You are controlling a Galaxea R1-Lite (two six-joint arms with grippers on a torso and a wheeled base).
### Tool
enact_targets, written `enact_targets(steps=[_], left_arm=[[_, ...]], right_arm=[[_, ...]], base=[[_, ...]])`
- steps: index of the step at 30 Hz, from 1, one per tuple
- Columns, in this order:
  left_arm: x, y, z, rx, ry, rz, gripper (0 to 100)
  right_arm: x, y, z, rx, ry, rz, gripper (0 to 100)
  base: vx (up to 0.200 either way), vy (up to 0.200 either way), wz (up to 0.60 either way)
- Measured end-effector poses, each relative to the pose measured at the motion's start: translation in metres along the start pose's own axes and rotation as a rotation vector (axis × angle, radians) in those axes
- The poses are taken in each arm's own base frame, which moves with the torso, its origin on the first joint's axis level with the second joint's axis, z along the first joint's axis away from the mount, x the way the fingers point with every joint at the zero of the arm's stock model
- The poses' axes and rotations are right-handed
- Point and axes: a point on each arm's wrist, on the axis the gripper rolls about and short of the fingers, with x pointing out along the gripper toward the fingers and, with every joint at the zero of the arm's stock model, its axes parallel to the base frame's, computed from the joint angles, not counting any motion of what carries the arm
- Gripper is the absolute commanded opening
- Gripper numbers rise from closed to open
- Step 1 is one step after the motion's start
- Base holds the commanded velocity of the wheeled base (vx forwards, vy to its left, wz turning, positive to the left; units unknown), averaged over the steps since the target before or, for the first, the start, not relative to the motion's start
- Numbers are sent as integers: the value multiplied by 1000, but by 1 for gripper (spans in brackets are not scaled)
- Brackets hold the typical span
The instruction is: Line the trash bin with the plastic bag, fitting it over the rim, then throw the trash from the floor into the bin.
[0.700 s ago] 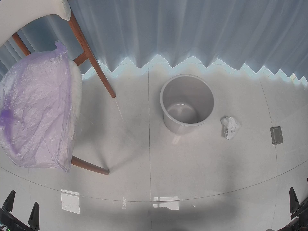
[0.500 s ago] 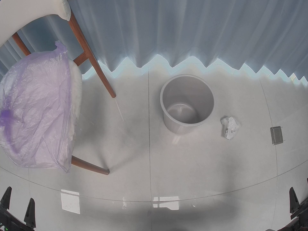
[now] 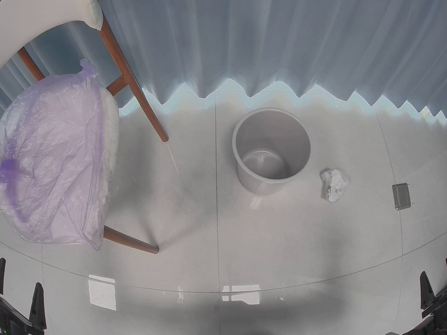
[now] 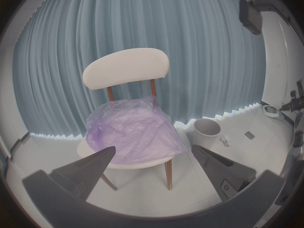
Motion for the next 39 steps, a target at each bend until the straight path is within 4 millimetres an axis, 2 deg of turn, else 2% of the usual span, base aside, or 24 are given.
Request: enact_targets(steps=[5,12,20,29,39], left_arm=[[0,-1,1,71,-15,-58,100],[-2,-2,5,65,8,-100,100],[-6,2,29,6,101,-132,100],[15,8,64,-82,152,-231,100],[56,9,92,-103,143,-340,100]], right_arm=[[0,0,0,2,0,0,100],[0,0,0,6,0,-2,100],[0,0,0,8,0,-4,100],[0,0,0,9,0,-7,100],[0,0,0,7,0,-7,100]], base=[[0,0,0],[0,0,0],[0,0,0],[0,0,0],[0,0,0]])
